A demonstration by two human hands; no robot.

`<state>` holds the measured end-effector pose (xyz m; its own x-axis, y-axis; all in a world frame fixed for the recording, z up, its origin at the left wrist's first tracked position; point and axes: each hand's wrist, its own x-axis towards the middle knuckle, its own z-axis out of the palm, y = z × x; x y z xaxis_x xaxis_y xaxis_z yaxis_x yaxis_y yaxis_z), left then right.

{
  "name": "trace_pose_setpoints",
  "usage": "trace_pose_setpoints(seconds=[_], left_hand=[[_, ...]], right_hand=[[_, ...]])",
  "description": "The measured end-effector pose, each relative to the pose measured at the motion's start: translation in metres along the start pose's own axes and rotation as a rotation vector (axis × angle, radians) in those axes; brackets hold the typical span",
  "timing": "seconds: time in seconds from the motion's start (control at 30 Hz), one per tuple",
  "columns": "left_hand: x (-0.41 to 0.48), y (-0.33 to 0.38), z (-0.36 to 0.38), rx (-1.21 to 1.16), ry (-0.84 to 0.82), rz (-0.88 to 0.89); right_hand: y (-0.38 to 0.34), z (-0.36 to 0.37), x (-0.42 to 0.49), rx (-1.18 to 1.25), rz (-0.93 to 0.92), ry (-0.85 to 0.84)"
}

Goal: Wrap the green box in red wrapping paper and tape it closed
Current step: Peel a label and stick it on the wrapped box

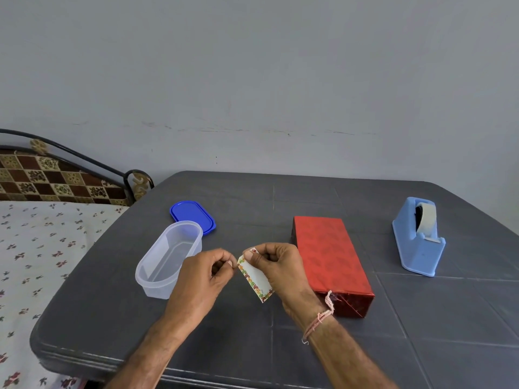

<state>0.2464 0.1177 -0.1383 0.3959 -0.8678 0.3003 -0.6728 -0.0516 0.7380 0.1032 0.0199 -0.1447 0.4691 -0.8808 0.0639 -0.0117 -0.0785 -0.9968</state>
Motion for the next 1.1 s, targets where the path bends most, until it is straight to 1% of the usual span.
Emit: trace_pose_setpoints(seconds=[0.1, 0.17, 0.3, 0.47, 0.8, 0.97, 1.1], left_hand=[[-0.0004, -0.0016, -0.0012, -0.112, 0.014, -0.036], [-0.0003, -0.0002, -0.0026, -0.176, -0.004, -0.063], [0.0012, 0.0018, -0.0052, -0.217, -0.041, -0.094], [0.0009, 0.0019, -0.0065, -0.151, -0.055, -0.069], [-0.0033, 0.0041, 0.0025, 0.066, 0.012, -0.001], [-0.0036, 0.0051, 0.0025, 0.08, -0.017, -0.003], [-0.0038, 0.005, -0.0008, 0.014, -0.059, -0.031]], right_hand=[[-0.0001, -0.0019, 0.0012, 0.009, 0.015, -0.002], [-0.0004, -0.0014, 0.0011, 0.006, 0.014, -0.009], [0.0002, -0.0002, -0.0003, 0.002, 0.007, -0.026], [-0.0003, -0.0007, -0.0008, -0.022, 0.004, -0.031], [0.0039, 0.001, -0.0028, -0.14, -0.05, -0.02], [0.0053, 0.0004, -0.0035, -0.169, -0.061, -0.018], [0.0052, -0.0013, -0.0018, -0.143, -0.04, -0.012]])
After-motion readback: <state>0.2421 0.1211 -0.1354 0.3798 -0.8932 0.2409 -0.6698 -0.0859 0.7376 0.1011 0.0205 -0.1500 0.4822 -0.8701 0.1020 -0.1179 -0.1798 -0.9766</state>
